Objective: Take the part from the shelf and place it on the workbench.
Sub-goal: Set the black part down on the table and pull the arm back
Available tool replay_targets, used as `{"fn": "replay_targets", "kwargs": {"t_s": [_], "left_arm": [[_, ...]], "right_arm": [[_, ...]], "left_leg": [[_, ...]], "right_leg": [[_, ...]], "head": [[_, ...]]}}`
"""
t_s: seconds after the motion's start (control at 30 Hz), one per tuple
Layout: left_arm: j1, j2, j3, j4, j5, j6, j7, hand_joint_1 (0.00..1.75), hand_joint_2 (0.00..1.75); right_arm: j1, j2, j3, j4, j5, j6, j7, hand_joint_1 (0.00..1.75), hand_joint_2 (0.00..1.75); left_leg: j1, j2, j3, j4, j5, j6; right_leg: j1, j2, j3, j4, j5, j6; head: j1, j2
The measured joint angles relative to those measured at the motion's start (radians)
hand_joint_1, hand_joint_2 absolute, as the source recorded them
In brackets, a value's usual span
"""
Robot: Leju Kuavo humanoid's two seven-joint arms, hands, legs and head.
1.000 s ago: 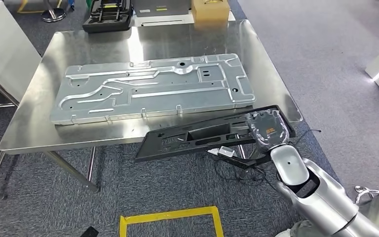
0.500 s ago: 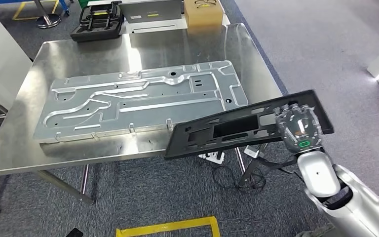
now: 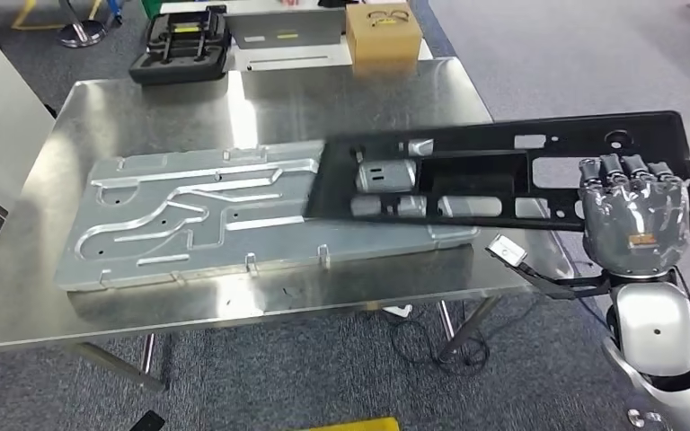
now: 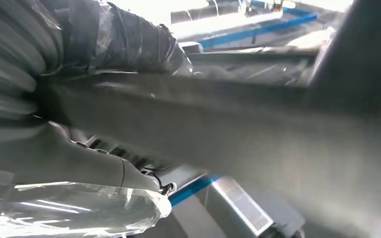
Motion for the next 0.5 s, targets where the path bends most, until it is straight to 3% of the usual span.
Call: {"fn": "replay_targets", "kwargs": {"t_s": [0.03, 0.07, 0.17, 0.2, 0.33, 0.37, 0.4, 0.47, 0.5], "left_arm": [[0.0, -0.001, 0.0, 0.0, 0.0, 0.002, -0.001, 0.0, 1.75], [0.0, -0.002, 0.0, 0.0, 0.0, 0.007, -0.001, 0.0, 1.75], [0.0, -0.005, 0.0, 0.0, -0.001, 0.03, 0.001, 0.0, 1.75], [-0.002, -0.006, 0.0, 0.0, -0.003, 0.038, 0.003, 0.0, 1.75], [-0.003, -0.01, 0.0, 0.0, -0.009, 0.051, 0.007, 0.0, 1.75], [-0.002, -0.012, 0.0, 0.0, -0.009, 0.051, 0.007, 0.0, 1.75], [-0.002, -0.014, 0.0, 0.0, -0.01, 0.051, 0.005, 0.0, 1.75], [-0.002, -0.017, 0.0, 0.0, -0.009, 0.051, -0.001, 0.0, 1.75], [-0.002, -0.019, 0.0, 0.0, -0.008, 0.051, -0.006, 0.0, 1.75]], "right_arm": [[0.001, -0.008, 0.0, -0.003, 0.0, -0.003, 0.01, 1.75, 1.75], [0.002, -0.015, 0.0, -0.005, 0.0, -0.006, 0.021, 1.75, 1.75], [0.001, -0.034, -0.001, -0.018, 0.0, -0.013, 0.046, 1.75, 1.75], [0.003, -0.037, -0.002, -0.022, 0.0, -0.018, 0.047, 1.75, 1.75], [0.034, -0.033, -0.024, -0.031, 0.0, -0.047, -0.002, 1.75, 1.75], [0.044, -0.029, -0.034, -0.035, 0.0, -0.051, -0.017, 1.75, 1.75], [0.053, -0.026, -0.045, -0.039, 0.0, -0.053, -0.031, 1.75, 1.75], [0.068, -0.019, -0.07, -0.045, 0.0, -0.05, -0.047, 1.75, 1.75], [0.075, -0.015, -0.086, -0.047, -0.004, -0.042, -0.056, 1.75, 1.75]], "left_leg": [[-0.001, -0.002, 0.003, 0.002, -0.007, -0.005], [-0.002, -0.003, 0.004, 0.005, -0.012, -0.01], [-0.002, -0.003, -0.002, 0.018, -0.022, -0.023], [-0.001, -0.002, -0.016, 0.045, -0.031, -0.029], [0.009, 0.003, -0.152, 0.257, -0.105, -0.051], [0.011, 0.004, -0.172, 0.269, -0.098, -0.053], [0.012, 0.004, -0.174, 0.244, -0.069, -0.053], [0.013, 0.005, -0.136, 0.122, 0.022, -0.05], [0.011, 0.006, -0.118, 0.063, 0.046, -0.046]], "right_leg": [[0.003, 0.0, 0.005, -0.032, 0.03, -0.007], [0.006, 0.0, 0.005, -0.044, 0.04, -0.013], [0.003, 0.0, 0.019, -0.054, 0.038, -0.029], [0.0, 0.0, 0.027, -0.059, 0.036, -0.033], [-0.002, -0.004, 0.047, -0.065, 0.022, -0.043], [-0.003, -0.004, 0.051, -0.064, 0.017, -0.043], [-0.003, -0.004, 0.056, -0.062, 0.011, -0.042], [-0.003, -0.004, 0.07, -0.06, -0.001, -0.039], [-0.002, -0.004, 0.076, -0.06, -0.005, -0.036]], "head": [[0.0, 0.0], [-0.001, 0.0], [0.0, 0.0], [-0.002, 0.0], [-0.007, 0.0], [-0.008, 0.0], [-0.007, 0.0], [-0.007, 0.0], [-0.007, 0.0]]}}
